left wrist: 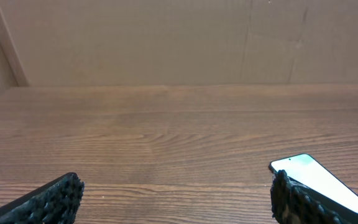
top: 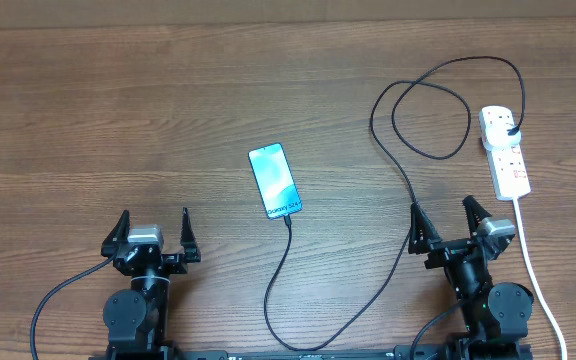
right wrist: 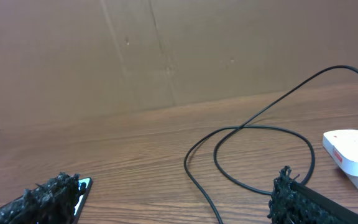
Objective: Plug charger to phone and switch on socket
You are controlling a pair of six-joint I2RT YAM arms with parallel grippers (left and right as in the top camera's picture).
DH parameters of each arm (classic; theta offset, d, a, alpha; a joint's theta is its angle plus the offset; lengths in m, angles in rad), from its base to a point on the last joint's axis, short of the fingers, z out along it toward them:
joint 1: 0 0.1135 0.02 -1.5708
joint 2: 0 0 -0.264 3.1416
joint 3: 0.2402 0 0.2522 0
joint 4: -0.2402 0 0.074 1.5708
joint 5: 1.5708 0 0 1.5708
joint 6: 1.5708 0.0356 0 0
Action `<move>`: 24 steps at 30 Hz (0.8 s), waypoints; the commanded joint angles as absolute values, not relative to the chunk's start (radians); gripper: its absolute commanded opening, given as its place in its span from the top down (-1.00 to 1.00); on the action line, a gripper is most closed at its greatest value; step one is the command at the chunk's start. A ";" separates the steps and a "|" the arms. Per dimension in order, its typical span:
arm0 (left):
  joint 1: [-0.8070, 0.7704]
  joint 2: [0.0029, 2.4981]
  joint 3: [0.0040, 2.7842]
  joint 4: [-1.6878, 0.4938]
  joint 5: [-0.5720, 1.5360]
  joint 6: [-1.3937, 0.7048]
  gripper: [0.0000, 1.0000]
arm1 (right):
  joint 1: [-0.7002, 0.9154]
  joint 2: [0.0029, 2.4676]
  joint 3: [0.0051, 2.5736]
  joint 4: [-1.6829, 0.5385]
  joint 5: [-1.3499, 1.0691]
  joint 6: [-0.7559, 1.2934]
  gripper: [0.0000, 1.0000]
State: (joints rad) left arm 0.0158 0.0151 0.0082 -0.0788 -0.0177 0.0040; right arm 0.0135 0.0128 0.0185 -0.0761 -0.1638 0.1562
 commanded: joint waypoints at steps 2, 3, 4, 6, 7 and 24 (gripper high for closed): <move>0.025 0.004 0.006 -0.078 -0.007 0.023 -0.99 | 0.039 0.002 0.009 -0.076 -0.139 0.148 -1.00; 0.025 0.004 0.006 -0.078 -0.007 0.023 -1.00 | 0.043 0.002 0.009 -0.077 -0.133 0.148 -1.00; 0.025 0.004 0.006 -0.078 -0.007 0.023 -0.99 | 0.044 0.002 0.009 -0.077 -0.131 0.148 -1.00; 0.025 0.004 0.006 -0.078 -0.007 0.023 -1.00 | 0.045 0.002 0.009 -0.077 -0.131 0.148 -1.00; 0.025 0.004 0.006 -0.078 -0.007 0.023 -0.99 | 0.045 0.002 0.009 -0.077 -0.131 0.148 -1.00; 0.025 0.004 0.006 -0.078 -0.007 0.023 -1.00 | 0.045 0.003 0.009 -0.074 -0.132 0.149 -1.00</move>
